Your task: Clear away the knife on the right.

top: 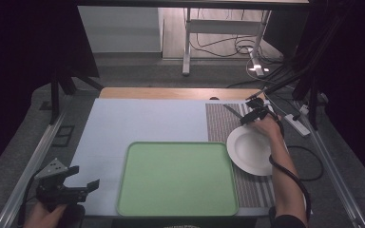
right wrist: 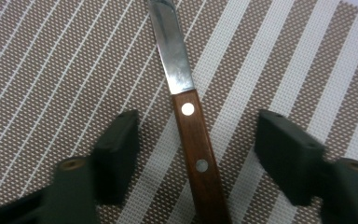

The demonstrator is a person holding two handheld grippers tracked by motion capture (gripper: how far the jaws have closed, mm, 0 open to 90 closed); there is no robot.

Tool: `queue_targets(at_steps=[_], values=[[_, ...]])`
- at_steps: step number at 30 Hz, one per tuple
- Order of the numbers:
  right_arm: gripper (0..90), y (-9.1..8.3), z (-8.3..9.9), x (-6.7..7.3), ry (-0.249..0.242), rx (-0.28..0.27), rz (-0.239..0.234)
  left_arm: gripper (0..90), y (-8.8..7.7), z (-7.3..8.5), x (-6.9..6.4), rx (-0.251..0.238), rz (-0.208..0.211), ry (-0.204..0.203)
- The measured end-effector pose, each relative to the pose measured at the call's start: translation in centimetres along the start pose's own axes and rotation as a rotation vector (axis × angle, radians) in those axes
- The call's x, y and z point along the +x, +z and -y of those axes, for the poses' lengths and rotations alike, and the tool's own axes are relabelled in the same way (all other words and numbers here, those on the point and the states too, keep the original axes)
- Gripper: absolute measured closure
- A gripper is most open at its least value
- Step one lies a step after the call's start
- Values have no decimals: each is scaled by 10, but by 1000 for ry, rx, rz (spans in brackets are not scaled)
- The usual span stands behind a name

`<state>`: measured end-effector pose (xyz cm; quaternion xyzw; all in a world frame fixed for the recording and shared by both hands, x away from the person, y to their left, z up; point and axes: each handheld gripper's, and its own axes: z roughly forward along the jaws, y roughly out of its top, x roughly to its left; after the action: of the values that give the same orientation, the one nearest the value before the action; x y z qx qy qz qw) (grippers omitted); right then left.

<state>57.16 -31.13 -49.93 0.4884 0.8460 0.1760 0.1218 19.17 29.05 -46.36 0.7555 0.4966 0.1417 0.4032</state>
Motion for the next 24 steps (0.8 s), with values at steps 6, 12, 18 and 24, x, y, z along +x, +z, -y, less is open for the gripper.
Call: queue_targets(at_steps=[6,12,18,24], values=[[772,-1,-2,6,-49,12,-27,44,0,0,-1,5,-4,6],[775,-2,-2,6,-36,-19,-28,44,0,0,-1,4,-3,3],[776,-4,-12,16,-36,-111,-28,44,0,0,0,4,-3,2],[776,-2,-22,34,-59,-150,-54,44,0,0,0,4,-3,3]])
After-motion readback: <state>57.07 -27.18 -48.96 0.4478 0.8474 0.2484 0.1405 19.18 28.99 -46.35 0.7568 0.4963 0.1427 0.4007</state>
